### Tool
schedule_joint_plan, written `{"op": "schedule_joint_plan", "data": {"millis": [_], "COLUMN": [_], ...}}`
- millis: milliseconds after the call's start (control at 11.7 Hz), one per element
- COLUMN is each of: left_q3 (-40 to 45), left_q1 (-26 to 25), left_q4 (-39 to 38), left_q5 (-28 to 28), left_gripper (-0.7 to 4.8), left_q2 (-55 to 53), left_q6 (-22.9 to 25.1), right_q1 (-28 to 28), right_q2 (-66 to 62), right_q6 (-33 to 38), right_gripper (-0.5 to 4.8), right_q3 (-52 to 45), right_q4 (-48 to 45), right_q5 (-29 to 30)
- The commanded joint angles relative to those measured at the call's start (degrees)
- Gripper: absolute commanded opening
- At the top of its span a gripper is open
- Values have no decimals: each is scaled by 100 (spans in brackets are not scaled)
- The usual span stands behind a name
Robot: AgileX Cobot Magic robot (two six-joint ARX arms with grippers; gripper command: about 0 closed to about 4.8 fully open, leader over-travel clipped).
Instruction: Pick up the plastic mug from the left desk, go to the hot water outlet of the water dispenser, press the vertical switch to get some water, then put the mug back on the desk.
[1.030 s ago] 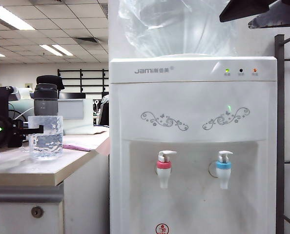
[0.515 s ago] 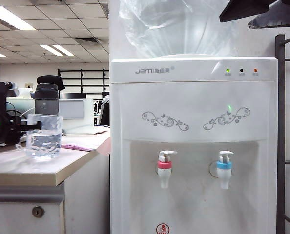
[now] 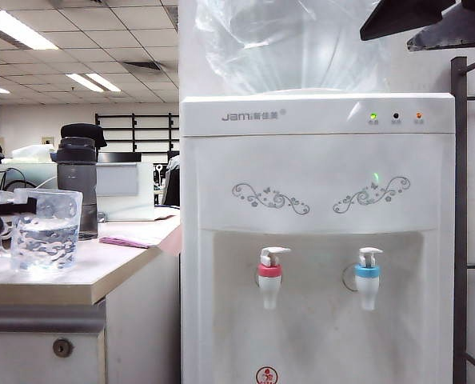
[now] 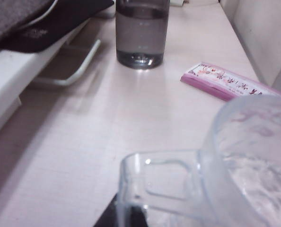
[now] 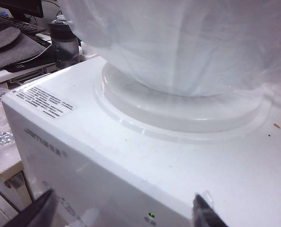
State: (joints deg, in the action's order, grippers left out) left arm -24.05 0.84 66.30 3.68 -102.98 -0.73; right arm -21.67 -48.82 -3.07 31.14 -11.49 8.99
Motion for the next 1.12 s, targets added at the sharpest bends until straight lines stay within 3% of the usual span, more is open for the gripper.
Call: {"op": "schedule_joint_plan", "data": {"millis": [86,258,601,687,773,1116], "left_q3": [140,1025,1545,1556,1523,1353], "left_q1": [356,494,673,2861,4035,4168], "left_q4": [151,146,142,149,151,72], "left_q5": [15,13,17,11,4,9], "left_gripper": [-5,-5,-5,-5,-5,-5], "left_q2": [330,1005,1512,1587,1285,859], "left_q6": [28,28,28,28,28,28], "right_q1": [-7,-7,-7,-4,-4,-7], "right_q2": [15,15,15,15,13,13], "right_q6": [-15,-15,-15,-15,-15,-15], "right_gripper": [373,373,373,373,373,373], "right_q3": [24,24,24,24,24,24], "right_q4": [-72,-72,-74,-72,-72,-70], "right_q5": [-7,-9,-9,-9,-7,-7]}}
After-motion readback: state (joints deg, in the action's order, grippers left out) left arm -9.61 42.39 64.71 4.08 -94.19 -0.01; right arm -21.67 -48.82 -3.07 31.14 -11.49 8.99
